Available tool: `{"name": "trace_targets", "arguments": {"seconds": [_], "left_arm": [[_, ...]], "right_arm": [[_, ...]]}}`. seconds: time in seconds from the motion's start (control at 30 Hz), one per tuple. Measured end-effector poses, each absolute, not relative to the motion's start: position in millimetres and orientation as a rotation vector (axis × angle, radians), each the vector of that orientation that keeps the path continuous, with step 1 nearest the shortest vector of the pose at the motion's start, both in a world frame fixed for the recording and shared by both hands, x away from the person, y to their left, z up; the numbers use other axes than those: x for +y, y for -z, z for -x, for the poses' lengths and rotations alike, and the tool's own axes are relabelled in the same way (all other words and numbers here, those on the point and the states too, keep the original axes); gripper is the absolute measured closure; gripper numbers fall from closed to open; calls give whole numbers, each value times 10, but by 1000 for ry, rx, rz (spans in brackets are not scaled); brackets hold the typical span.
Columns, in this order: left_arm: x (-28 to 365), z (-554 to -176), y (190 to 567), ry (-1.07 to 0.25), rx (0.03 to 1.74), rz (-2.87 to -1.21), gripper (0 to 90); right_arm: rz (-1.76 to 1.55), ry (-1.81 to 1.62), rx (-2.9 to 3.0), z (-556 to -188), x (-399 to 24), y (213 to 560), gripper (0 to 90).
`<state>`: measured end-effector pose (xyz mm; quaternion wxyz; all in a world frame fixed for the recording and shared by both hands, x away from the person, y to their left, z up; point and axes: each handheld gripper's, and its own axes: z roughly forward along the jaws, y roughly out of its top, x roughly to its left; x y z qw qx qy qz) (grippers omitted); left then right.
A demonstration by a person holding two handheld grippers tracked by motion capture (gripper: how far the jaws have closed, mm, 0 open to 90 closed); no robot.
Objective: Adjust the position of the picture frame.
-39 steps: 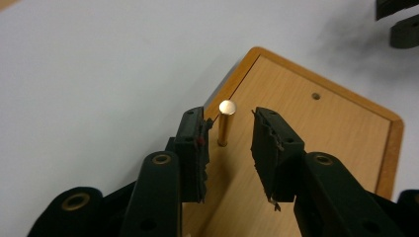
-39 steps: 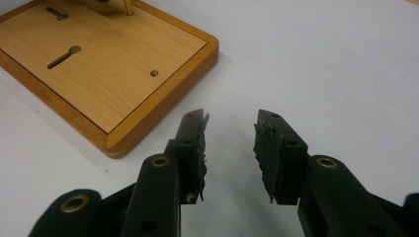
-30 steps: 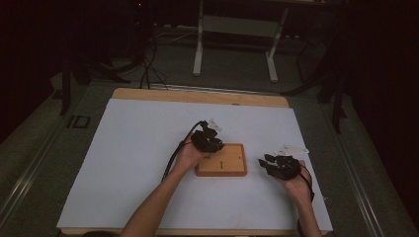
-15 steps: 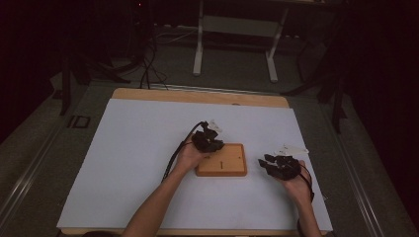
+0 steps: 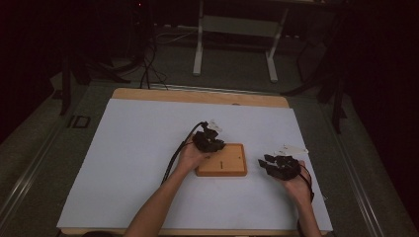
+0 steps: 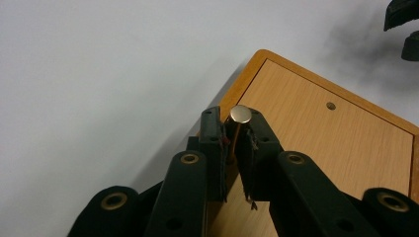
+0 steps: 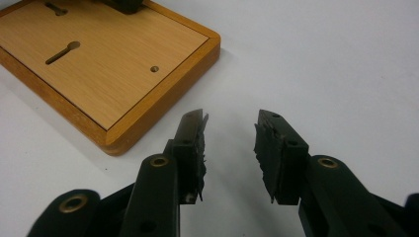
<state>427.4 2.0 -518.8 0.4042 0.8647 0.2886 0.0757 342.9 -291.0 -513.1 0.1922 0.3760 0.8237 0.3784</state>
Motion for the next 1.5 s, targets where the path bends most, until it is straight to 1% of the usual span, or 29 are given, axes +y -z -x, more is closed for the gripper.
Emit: {"name": "trace_targets", "arguments": {"seconds": [0.17,0.27,0.43,0.57,0.73,1.5], "left_arm": [[26,-4276,5197,-177,734,-2170,817],[27,-4261,5206,-195,722,-2164,825],[74,-4279,5238,-147,730,-2124,829],[77,-4281,5237,-148,723,-2126,834],[99,-4296,5246,-116,730,-2109,835],[132,-4229,5204,-72,673,-2167,840]], "right_arm": [[-1054,-1060,2316,-3431,-2900,5139,629],[-1054,-1058,2317,-3433,-2900,5142,629],[-1055,-1058,2318,-3433,-2908,5142,629],[-1058,-1058,2317,-3434,-2910,5142,629],[-1060,-1058,2318,-3433,-2911,5142,629],[-1063,-1063,2317,-3434,-2921,5144,628]]}}
